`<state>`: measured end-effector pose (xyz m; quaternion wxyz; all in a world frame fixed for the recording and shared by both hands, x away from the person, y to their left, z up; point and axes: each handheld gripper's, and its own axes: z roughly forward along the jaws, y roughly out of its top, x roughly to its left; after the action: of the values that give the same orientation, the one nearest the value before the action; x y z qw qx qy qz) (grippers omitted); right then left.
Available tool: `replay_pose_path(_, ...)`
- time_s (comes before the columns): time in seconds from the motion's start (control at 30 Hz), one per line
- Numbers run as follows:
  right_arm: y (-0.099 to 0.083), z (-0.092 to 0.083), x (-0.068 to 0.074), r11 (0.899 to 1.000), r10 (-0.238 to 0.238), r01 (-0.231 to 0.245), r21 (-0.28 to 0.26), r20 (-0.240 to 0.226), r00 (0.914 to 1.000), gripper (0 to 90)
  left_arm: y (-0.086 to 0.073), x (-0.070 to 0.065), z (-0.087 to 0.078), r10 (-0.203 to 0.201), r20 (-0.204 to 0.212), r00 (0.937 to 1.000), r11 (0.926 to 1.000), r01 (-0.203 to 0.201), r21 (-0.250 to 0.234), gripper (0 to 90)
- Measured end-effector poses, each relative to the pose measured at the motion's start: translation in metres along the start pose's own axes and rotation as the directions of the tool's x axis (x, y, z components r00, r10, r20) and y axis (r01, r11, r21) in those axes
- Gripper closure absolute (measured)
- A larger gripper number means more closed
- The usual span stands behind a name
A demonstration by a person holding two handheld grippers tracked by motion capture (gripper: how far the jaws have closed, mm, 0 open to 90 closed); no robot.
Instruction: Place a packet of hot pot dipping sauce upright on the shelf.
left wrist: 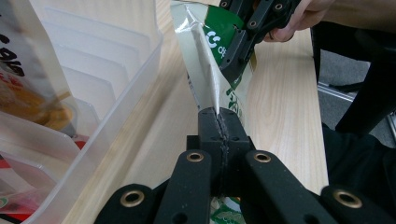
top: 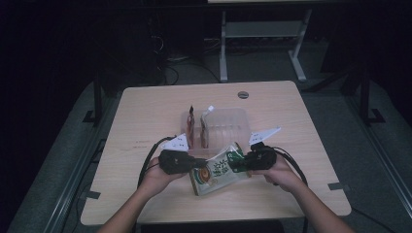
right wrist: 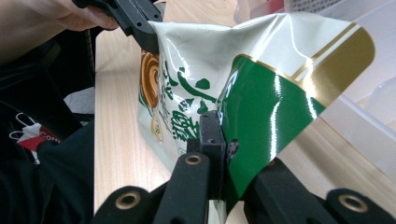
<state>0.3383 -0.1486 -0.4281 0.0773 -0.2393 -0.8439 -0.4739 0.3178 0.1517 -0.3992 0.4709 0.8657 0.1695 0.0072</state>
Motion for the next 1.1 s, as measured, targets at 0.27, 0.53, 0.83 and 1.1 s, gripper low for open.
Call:
replay_pose_path(0.27, 0.0, -0.001, -0.003, 1.0, -0.004, 0.004, 0.001, -0.022, 0.9998, 90.0, -0.003, 0.0, 0.001, 0.02, -0.031, 0.9993, 0.9996, -0.02, 0.019, 87.4)
replay_pose_path(0.53, 0.002, -0.008, -0.001, 1.0, -0.023, 0.023, -0.001, -0.033, 0.9992, 90.0, -0.005, 0.007, -0.014, -0.026, -0.089, 0.9957, 0.9985, 0.021, -0.05, 73.9)
replay_pose_path(0.83, 0.005, -0.017, 0.004, 0.998, -0.033, 0.029, -0.05, -0.071, 0.9969, 90.0, 0.001, 0.001, -0.01, 0.009, -0.091, 0.9958, 0.9991, -0.013, -0.04, 89.8)
replay_pose_path(1.1, 0.014, -0.02, 0.017, 0.994, -0.058, 0.043, -0.104, -0.143, 0.9881, 90.0, 0.019, -0.004, 0.0, 0.037, -0.128, 0.991, 0.9982, -0.043, -0.042, 89.9)
